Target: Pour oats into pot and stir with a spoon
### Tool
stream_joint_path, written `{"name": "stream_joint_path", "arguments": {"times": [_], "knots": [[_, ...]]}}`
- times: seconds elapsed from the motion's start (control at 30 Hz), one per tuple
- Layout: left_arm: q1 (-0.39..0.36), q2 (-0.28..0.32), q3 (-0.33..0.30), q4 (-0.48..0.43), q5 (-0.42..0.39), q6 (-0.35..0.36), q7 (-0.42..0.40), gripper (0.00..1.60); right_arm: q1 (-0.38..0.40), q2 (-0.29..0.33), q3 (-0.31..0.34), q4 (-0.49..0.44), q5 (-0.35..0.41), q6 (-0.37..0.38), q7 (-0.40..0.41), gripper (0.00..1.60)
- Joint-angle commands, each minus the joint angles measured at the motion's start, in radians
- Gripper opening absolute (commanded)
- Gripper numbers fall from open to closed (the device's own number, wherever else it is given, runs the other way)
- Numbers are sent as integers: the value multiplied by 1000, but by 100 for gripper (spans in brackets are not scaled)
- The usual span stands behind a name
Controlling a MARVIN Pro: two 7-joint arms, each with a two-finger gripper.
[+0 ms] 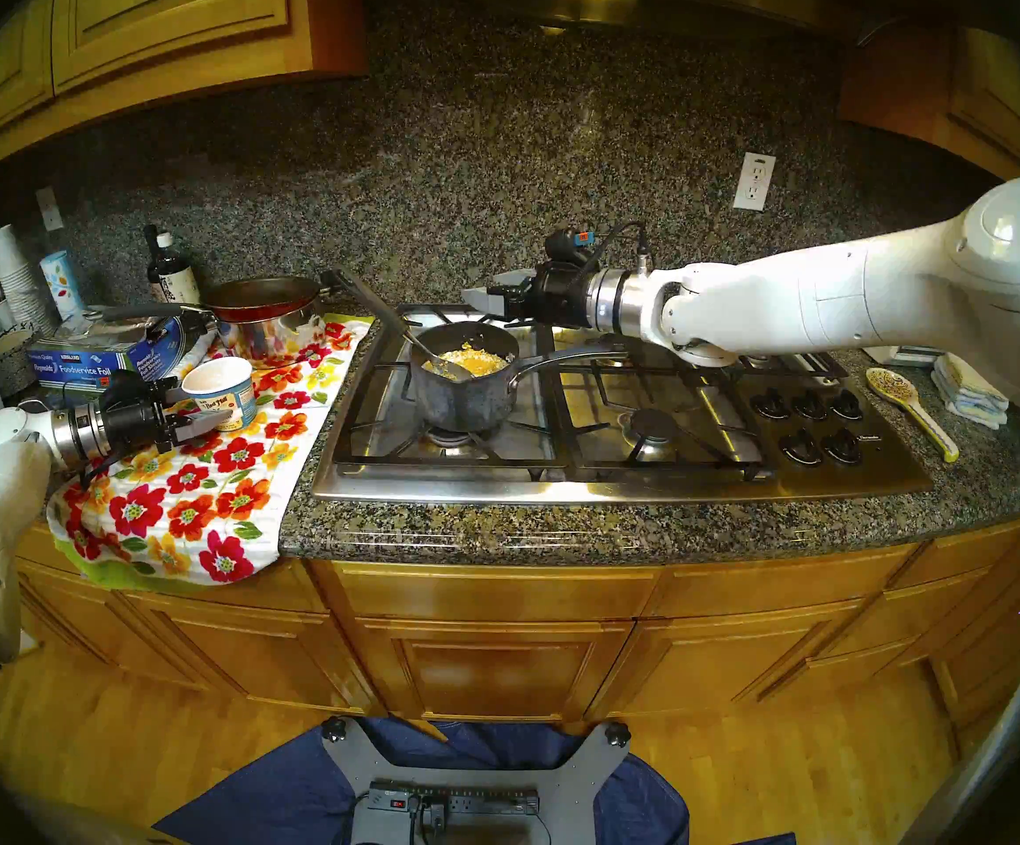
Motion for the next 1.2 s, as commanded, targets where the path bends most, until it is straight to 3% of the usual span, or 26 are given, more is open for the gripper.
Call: {"name": "stream_joint_path", "arguments": {"times": [0.0, 0.1, 0.43, 0.6, 1.17], "knots": [[7, 18, 6, -43, -46, -6, 1, 97, 36, -1, 21, 7, 4, -4, 2, 160], [20, 30, 14, -72, -56, -5, 1, 104, 36, -1, 21, 7, 4, -4, 2, 160], [50, 78, 29, -228, -93, 16, 1, 88, 35, -1, 20, 8, 4, -5, 2, 160], [46, 90, 46, -265, -107, 21, 1, 90, 35, -2, 20, 8, 4, -5, 2, 160], [69, 131, 116, -523, -186, 112, 1, 86, 35, -2, 20, 8, 4, -5, 2, 160]]}}
